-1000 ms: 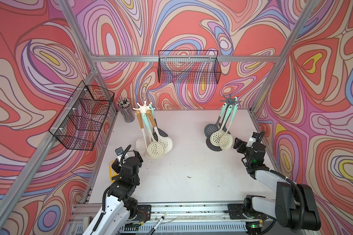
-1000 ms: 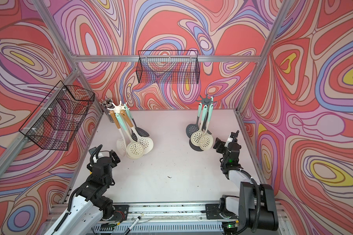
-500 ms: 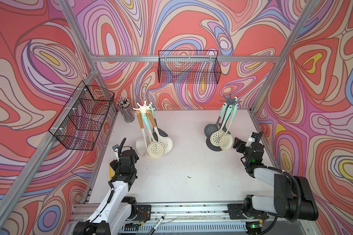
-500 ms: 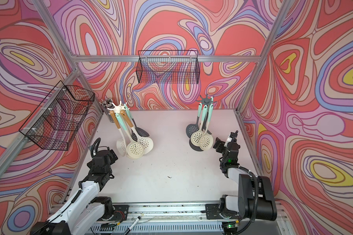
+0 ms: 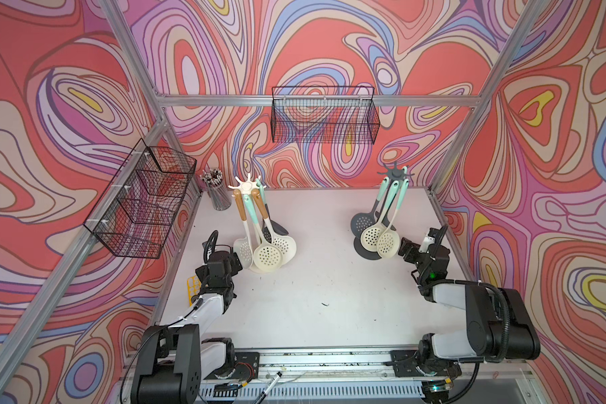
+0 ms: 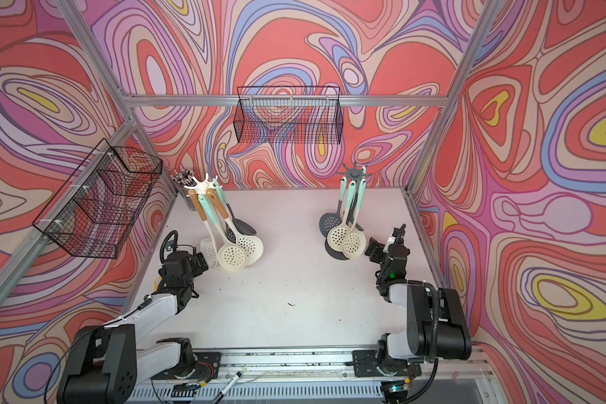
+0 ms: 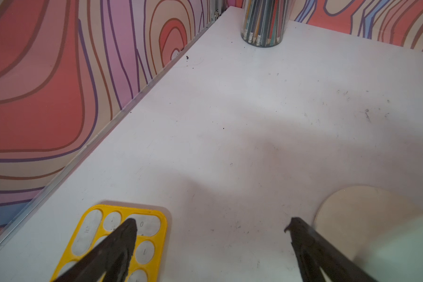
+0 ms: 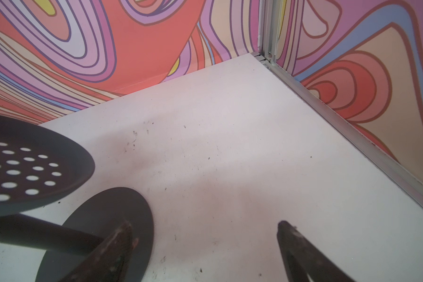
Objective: Hang the skimmer on the kitchen utensil rack
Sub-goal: Reset both arms
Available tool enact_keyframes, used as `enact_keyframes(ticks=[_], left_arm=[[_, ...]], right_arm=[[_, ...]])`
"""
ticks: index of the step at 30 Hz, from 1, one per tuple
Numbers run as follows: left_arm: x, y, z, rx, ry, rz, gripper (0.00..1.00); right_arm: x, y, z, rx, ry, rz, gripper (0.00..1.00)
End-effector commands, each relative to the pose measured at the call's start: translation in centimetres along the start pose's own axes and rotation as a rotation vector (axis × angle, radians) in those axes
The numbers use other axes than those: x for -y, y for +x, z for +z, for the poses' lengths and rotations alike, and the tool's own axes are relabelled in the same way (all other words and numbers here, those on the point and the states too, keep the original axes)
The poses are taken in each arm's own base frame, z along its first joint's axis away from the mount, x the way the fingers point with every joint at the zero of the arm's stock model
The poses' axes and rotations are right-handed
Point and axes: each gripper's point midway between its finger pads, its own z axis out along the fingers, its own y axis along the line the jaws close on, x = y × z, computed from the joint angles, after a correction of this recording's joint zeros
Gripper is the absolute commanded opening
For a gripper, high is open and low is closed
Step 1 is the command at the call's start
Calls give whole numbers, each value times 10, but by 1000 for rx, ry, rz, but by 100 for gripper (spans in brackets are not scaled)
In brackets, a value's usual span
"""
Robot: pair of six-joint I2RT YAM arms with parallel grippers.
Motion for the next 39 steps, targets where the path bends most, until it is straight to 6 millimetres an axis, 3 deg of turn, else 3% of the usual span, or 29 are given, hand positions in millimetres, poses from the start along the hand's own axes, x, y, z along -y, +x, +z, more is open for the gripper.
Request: enact_keyframes(ticks=[1,11,25,29,35,36,39], left_arm=[[18,-27,5,89,83,4,100],[54,-39,15,160,251,74,100],[70,-26,14,205,361,115,100],[66,-21,15,250,352,95,100],[72,-19,21,202,367,116,100],[73,-18,22,185,368,124,100],[83,-18,26,158,401,150,100]], right_arm=[[-8,-18,5,56,-28,-23,94],[-11,-22,4,108,-49,-39,93],[-25,-13,25,106,-70,-103,93],[-27,-2,27,128,-76,-118,93],[-32,1,32,98,-70,-142,93],[-33,1,35,94,-69,-145,98],[-37,2,40,76,-45,-171,98]])
